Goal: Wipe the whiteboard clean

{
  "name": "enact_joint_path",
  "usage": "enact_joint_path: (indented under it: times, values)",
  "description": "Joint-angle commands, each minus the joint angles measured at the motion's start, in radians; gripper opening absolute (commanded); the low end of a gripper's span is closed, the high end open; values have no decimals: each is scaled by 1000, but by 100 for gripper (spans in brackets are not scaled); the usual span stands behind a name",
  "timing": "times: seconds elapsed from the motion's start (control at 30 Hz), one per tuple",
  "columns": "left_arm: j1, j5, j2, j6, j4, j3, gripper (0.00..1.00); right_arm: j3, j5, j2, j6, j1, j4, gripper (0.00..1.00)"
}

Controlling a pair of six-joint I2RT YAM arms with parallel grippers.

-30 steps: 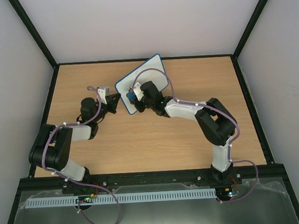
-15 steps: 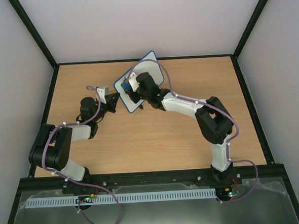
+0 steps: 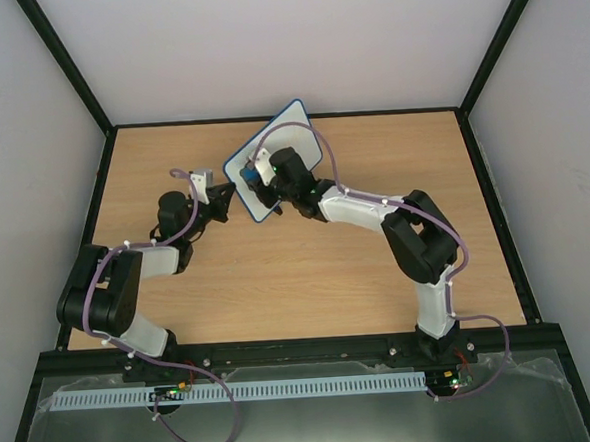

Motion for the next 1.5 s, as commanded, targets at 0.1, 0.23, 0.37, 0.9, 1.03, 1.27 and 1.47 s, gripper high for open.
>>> enact_joint_path:
  times: [0.1, 0.23, 0.37, 0.9, 1.03, 1.27, 1.47]
  values:
    - [-11, 75, 20, 20, -65, -1, 3, -139, -27, 50, -8, 6, -11, 2]
    - [-11, 77, 21, 20, -65, 0, 3, -162, -11, 46, -15, 6, -5, 2]
    - [-10, 81, 24, 17, -64, 2, 3, -128, 20, 23, -37, 4, -5, 2]
    - [-8, 92, 27, 17, -65, 4, 3, 147, 22, 60, -52, -27, -47, 2]
    - [-7, 93, 28, 15, -65, 5, 3, 100, 3, 82, -49, -38, -52, 2]
    - [-5, 95, 30, 14, -64, 8, 3, -31, -31, 97, -49, -39, -39, 2]
    - [-4, 98, 36, 9, -61, 10, 3, -92, -44, 91, -44, -39, -26, 2]
